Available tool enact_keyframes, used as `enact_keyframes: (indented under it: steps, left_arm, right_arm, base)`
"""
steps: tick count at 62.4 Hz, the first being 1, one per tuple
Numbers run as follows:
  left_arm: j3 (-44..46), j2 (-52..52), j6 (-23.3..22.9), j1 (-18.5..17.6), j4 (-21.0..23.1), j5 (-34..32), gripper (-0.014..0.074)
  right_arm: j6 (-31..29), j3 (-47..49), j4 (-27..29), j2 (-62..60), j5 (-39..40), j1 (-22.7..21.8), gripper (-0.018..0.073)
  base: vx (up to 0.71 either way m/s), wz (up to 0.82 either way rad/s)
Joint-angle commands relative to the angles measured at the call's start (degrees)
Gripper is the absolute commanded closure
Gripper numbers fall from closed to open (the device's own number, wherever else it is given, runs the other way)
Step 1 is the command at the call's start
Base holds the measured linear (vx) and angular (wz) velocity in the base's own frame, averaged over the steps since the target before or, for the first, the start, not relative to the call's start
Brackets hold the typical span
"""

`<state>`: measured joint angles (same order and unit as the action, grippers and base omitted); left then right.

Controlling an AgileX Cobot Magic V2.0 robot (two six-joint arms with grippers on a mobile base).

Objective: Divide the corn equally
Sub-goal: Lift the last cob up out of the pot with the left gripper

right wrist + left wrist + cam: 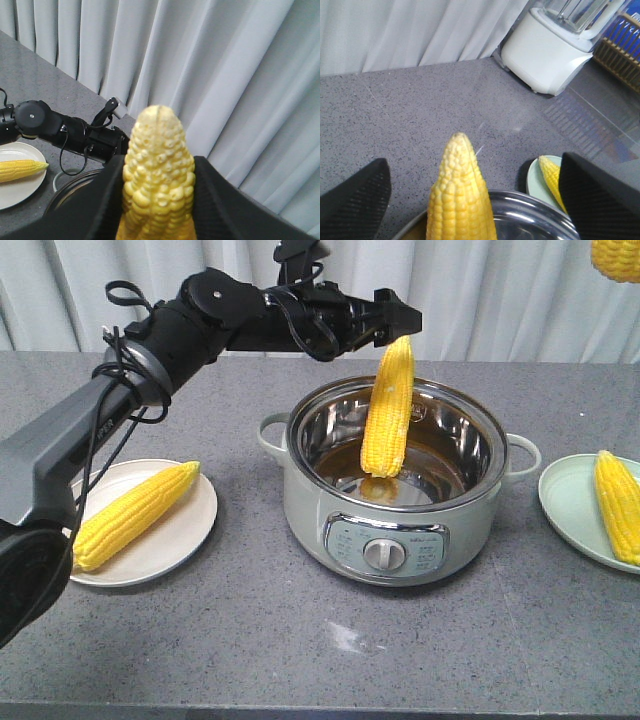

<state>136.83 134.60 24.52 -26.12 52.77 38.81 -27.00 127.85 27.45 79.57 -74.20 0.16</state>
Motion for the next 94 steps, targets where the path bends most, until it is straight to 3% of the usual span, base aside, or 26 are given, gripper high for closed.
enact_keyframes:
  steps: [1, 22, 41, 55, 74, 94]
  left_arm:
    - [2.0, -3.5, 0.7, -0.8, 2.0, -3.0, -0.0032]
    - [2.0, -1.4, 0.6, -1.6, 2.0, -3.1, -0.002]
    - [2.0, -0.8, 0.7, -1.6, 1.9, -3.7, 0.0043]
    - [2.0, -0.8, 0.7, -1.6, 1.9, -3.0, 0.0213]
    - [2.0, -1.6, 0.6, -1.6, 2.4, -2.6, 0.0596]
    - [2.0, -9.4, 0.7, -1.4, 1.7, -1.6, 0.0605]
  right_arm:
    - [-0.1, 1.1, 0.9, -1.2, 0.3, -0.2, 0.0564]
    - [0.0, 1.1, 0.9, -1.2, 0.3, -0.2, 0.0564]
    - [0.0, 1.1, 0.9, -1.2, 0.3, -0.2, 0.0564]
    - [0.0, 1.1, 0.9, -1.2, 0.3, -0.2, 0.0564]
    - [0.0, 1.1, 0.9, -1.2, 0.3, -0.2, 0.0564]
    - [-0.1, 1.1, 0.5, -1.2, 0.3, -0.2, 0.0564]
  base:
    - [0.0, 0.0]
    - [0.0, 0.0]
    - [0.0, 0.0]
    - [0.0, 0.0]
    - [0.0, 0.0]
    - [0.0, 0.0]
